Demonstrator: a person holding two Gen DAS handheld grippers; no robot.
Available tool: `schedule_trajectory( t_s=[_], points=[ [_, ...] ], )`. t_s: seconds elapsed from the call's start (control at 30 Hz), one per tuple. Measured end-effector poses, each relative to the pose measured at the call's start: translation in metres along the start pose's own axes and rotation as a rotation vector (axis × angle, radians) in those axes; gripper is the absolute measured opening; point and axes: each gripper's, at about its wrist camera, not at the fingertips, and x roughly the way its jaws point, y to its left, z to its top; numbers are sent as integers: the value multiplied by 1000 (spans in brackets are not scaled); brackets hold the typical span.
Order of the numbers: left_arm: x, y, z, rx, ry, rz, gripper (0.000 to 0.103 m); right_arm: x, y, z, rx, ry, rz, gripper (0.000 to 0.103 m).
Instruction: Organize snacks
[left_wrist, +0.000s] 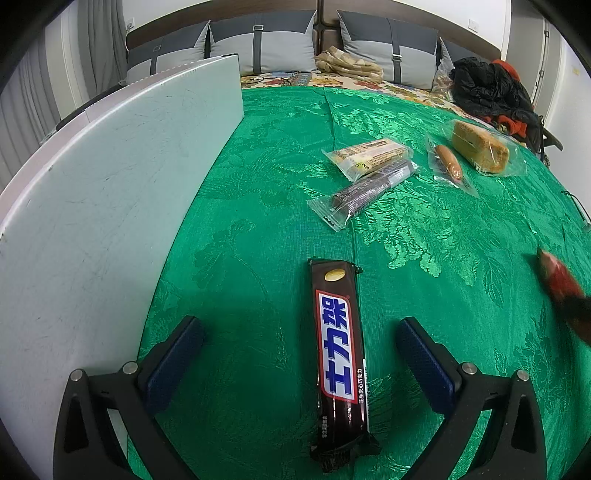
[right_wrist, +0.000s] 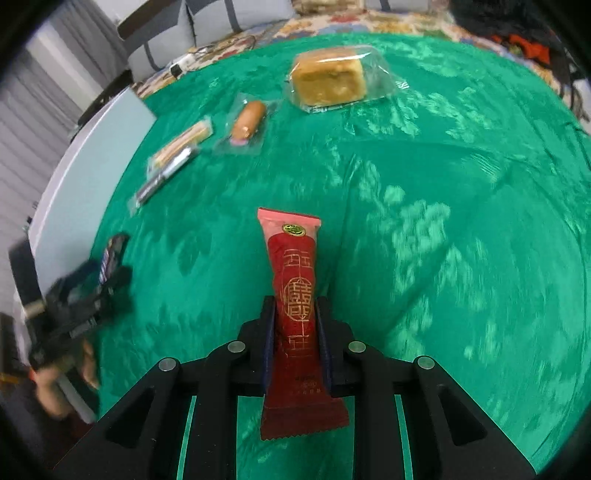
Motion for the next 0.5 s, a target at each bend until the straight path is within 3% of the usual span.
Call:
schedule_trajectory(
  t_s=[0.03, 0.07, 0.17, 0.3, 0.5],
  points=[
    [0, 0, 0, 0, 0, 0, 103, 1, 2, -4, -9, -18, -14, 30],
    [0, 0, 0, 0, 0, 0, 103, 4, 6, -10, -28, -41, -37, 43],
    [0, 0, 0, 0, 0, 0, 103, 9, 18, -19, -111, -124, -107, 63],
    [0, 0, 1, 1, 0, 0, 103, 18, 31, -23, -196, -187, -180, 72],
    [0, 0, 0, 1, 0, 0, 103, 19, 29, -30, -179, -229, -187, 80]
  ],
)
